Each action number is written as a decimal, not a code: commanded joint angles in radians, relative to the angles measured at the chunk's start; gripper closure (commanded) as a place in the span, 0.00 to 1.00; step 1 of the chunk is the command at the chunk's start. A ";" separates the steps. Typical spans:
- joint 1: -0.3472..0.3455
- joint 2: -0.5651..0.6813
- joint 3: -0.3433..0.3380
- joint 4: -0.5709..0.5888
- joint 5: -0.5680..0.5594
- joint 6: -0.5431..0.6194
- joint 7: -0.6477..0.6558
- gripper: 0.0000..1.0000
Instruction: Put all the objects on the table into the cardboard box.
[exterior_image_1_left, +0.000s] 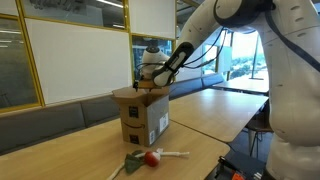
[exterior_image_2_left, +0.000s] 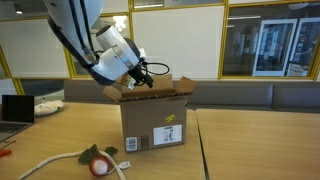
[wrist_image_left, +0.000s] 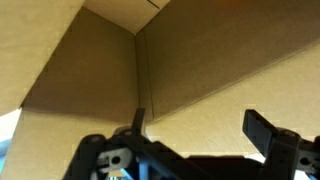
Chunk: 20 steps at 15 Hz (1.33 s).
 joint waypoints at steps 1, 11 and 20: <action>-0.001 -0.057 0.012 -0.002 0.023 -0.055 -0.021 0.00; 0.126 -0.396 0.023 -0.227 0.190 -0.401 -0.009 0.00; 0.177 -0.635 0.078 -0.476 0.449 -0.548 -0.067 0.00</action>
